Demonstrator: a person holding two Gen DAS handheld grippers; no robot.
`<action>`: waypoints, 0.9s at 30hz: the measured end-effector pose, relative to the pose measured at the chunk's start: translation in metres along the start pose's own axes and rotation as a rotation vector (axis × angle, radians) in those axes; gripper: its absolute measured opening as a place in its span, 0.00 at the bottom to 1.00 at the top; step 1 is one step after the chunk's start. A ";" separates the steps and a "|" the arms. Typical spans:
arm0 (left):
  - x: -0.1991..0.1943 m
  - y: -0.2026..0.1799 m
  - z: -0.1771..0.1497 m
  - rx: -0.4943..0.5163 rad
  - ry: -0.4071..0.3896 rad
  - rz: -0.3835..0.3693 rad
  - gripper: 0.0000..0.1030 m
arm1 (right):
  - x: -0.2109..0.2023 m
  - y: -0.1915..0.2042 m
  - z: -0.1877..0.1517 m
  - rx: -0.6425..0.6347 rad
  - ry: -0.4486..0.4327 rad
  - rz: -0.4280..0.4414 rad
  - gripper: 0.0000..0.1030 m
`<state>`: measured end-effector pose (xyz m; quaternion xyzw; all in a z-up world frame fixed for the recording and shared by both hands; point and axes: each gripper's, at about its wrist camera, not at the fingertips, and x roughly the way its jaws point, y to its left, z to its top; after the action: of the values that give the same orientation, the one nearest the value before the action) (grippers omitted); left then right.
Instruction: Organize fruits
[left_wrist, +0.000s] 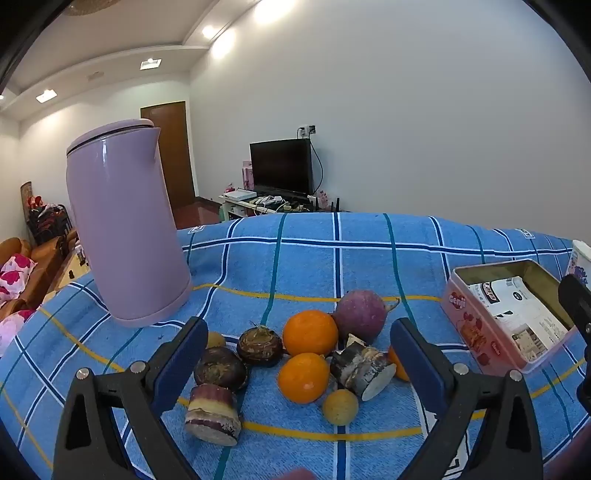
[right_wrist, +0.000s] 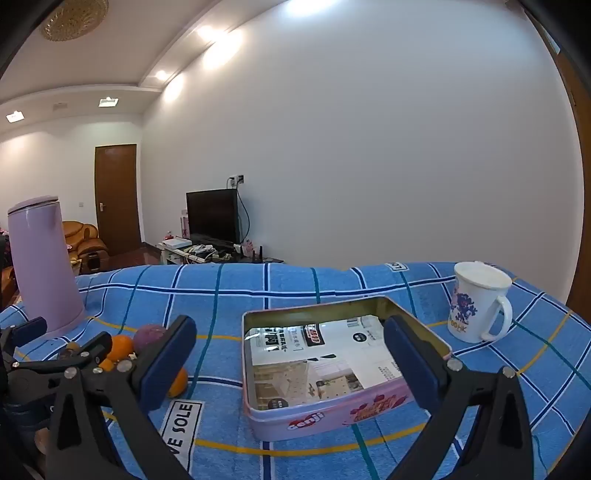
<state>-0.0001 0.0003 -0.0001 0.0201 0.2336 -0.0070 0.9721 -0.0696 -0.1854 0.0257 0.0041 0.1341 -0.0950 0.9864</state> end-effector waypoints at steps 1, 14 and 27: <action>0.000 0.000 0.000 -0.002 -0.002 0.001 0.97 | 0.000 0.001 0.000 -0.007 0.006 -0.002 1.00; -0.002 -0.002 -0.003 0.026 0.042 -0.083 0.97 | 0.004 -0.001 -0.001 -0.003 0.024 -0.048 1.00; -0.001 -0.002 -0.003 0.019 0.046 -0.086 0.97 | 0.008 -0.008 -0.003 0.016 0.044 -0.051 1.00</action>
<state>-0.0025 -0.0012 -0.0021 0.0194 0.2563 -0.0503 0.9651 -0.0644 -0.1948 0.0212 0.0108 0.1552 -0.1211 0.9804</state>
